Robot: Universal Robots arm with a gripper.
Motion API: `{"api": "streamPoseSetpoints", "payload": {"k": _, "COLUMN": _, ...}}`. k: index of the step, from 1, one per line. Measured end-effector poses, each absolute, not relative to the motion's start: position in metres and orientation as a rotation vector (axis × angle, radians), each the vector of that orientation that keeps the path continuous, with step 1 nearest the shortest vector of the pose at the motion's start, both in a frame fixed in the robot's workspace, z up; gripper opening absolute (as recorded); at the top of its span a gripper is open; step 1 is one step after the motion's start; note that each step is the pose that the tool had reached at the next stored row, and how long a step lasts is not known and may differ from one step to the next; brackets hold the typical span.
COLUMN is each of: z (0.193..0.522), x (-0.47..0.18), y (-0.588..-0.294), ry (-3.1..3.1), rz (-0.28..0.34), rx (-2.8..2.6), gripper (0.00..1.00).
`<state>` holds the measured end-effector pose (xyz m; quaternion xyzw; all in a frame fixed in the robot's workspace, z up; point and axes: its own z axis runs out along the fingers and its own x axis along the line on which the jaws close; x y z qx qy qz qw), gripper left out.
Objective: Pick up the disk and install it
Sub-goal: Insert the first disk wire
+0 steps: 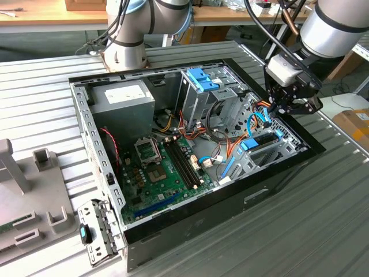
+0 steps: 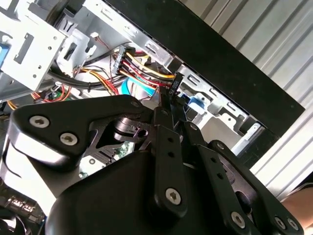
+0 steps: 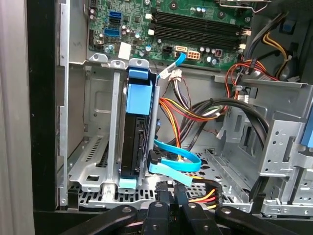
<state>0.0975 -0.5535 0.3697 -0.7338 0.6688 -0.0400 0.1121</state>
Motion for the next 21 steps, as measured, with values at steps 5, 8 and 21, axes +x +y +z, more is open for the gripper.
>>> {"api": "streamPoseSetpoints", "payload": {"k": 5, "z": 0.370, "x": 0.094, "y": -0.554, "ry": 1.980, "rz": -0.131, "rx": -2.143, "gripper": 0.17}}
{"api": "streamPoseSetpoints", "payload": {"k": 8, "z": 0.369, "x": 0.088, "y": -0.554, "ry": 1.981, "rz": -0.135, "rx": -2.138, "gripper": 0.17}}
{"api": "streamPoseSetpoints", "payload": {"k": 21, "z": 0.366, "x": 0.070, "y": -0.560, "ry": 2.009, "rz": -0.161, "rx": -2.126, "gripper": 0.17}}
